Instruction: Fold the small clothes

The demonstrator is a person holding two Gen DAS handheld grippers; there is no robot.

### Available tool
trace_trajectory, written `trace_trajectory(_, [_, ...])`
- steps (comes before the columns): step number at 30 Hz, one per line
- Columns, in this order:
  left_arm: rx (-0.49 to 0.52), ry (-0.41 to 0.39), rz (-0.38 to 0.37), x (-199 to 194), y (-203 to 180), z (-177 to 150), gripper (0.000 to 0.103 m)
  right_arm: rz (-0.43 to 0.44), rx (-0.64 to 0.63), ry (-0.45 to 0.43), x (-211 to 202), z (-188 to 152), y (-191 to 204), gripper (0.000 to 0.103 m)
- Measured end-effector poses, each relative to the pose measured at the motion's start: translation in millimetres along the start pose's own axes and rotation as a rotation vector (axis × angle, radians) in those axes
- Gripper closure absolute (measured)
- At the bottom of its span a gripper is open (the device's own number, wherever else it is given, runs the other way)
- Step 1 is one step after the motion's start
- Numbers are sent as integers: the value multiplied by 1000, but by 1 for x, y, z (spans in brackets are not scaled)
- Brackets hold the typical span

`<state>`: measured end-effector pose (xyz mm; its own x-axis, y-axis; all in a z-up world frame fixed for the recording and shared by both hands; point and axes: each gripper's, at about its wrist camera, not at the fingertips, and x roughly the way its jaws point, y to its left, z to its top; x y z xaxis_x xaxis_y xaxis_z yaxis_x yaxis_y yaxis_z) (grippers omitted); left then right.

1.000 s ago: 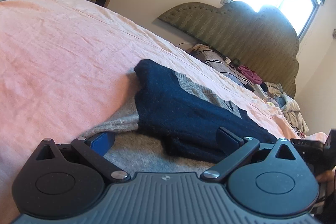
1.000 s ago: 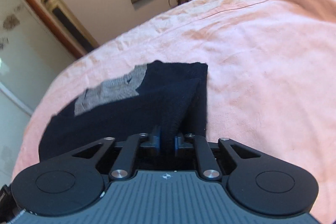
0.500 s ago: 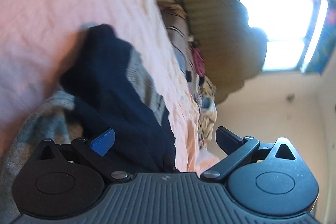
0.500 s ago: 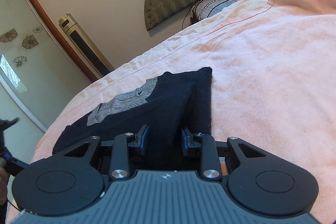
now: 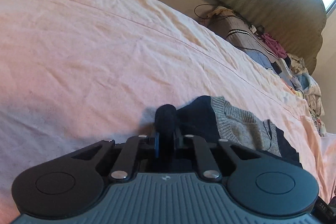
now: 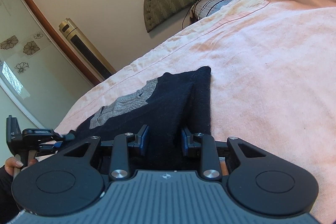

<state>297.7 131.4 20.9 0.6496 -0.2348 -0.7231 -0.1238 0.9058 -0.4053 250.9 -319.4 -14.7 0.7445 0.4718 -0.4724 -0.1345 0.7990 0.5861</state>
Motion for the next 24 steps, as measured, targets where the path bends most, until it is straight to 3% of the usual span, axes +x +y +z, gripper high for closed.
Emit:
trace_trajectory(1, [42,-66,22,-12,-7,-2,94,1,2,-1,0,0,0,71])
trace_trajectory(4, [198,-377,-18,-64,-23,-23,94,1,2,-1,0,0,-1,71])
trace_trajectory(5, [303,-404,59,-61,-32,-32,95,2,3,-1,0,0,-1,71])
trace_trajectory(6, [390,-366,142,-46,-38,-36,95,4,6,-1,0,0,-1,71])
trace_trajectory(8, [425,-243,244,-15,-31,-40,93,7,11,0,0,0,-2,71])
trace_trajectory(9, [408,-191,258,-6,-26,-39,91,6,10,-1,-1,0,-2,71])
trace_trajectory(10, [388,-191,244,-6,-20,-39,90,3,5,-1,-1,0,-1,71])
trace_trajectory(11, [360,-217,242,-13,-16,-40,80,-1,0,-1,-1,-1,0,71])
trace_trajectory(14, [284,-277,341,-34,-12,-38,24,-2,-1,-1,0,-1,0,71])
trace_trajectory(17, [261,-378,304,-70,-7,-49,21,1,4,-1,0,0,0,71])
trace_trajectory(22, [250,-263,185,-107,1,-95,21,-55,-25,6,-9,2,10,69])
trace_trajectory(23, [264,-243,175,-113,3,-109,21,-71,5,-1,-18,3,12,60])
trace_trajectory(24, [273,-229,174,-118,7,-121,21,-66,41,-25,-32,3,12,42])
